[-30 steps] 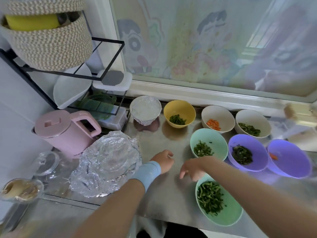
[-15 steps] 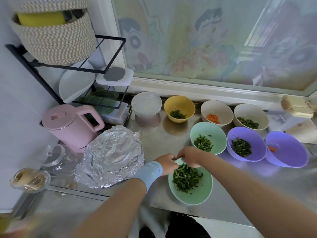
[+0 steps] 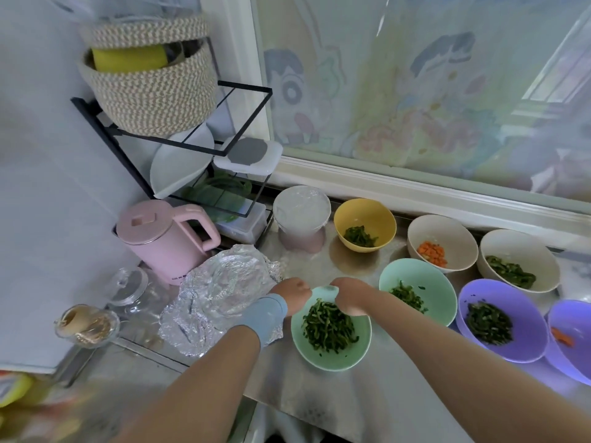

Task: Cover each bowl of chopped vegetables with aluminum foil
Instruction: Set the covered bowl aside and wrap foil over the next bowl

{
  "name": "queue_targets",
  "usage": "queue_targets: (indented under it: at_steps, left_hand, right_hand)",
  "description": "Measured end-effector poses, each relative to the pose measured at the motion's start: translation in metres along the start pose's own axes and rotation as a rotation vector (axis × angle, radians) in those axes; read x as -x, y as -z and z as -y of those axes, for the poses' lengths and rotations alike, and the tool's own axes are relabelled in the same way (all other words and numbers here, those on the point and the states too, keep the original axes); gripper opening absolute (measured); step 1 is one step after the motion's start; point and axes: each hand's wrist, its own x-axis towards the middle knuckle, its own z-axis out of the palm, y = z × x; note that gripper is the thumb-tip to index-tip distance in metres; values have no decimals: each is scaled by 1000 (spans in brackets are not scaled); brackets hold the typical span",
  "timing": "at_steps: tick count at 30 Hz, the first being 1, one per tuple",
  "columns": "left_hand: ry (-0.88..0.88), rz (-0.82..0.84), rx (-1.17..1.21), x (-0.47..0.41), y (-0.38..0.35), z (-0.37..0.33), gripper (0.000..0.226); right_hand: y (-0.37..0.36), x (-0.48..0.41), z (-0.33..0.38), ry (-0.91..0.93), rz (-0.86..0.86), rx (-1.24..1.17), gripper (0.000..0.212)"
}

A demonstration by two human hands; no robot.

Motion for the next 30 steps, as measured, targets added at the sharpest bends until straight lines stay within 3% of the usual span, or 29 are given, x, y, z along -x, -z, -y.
queue_targets:
  at_steps: [6, 9, 11, 13, 15, 19, 24, 30]
  left_hand:
    - [74, 72, -63, 2, 19, 26, 21]
    - [84, -31, -38, 5, 36, 44, 24]
    - [100, -126, -9, 4, 47, 62, 24]
    - [131, -202, -27, 4, 56, 83, 34]
    - [135, -242, -189, 5, 60, 103, 43]
    - [133, -98, -469, 9, 57, 143, 81]
    - [85, -187, -351, 12, 52, 182, 87]
    - [4, -324, -86, 20, 50, 201, 72]
  right_hand:
    - [4, -17, 38, 85, 157, 205, 56]
    - [-2, -25, 67, 166, 144, 297, 48]
    - [-10, -29, 89, 226, 47, 280, 50]
    - [-23, -35, 110, 280, -40, 232, 54]
    - [-38, -42, 125, 325, -53, 224, 57]
    - [-63, -52, 135, 420, -116, 431, 61]
    - [-85, -55, 139, 490, -266, 531, 56]
    - [-99, -51, 154, 410, -181, 516, 81]
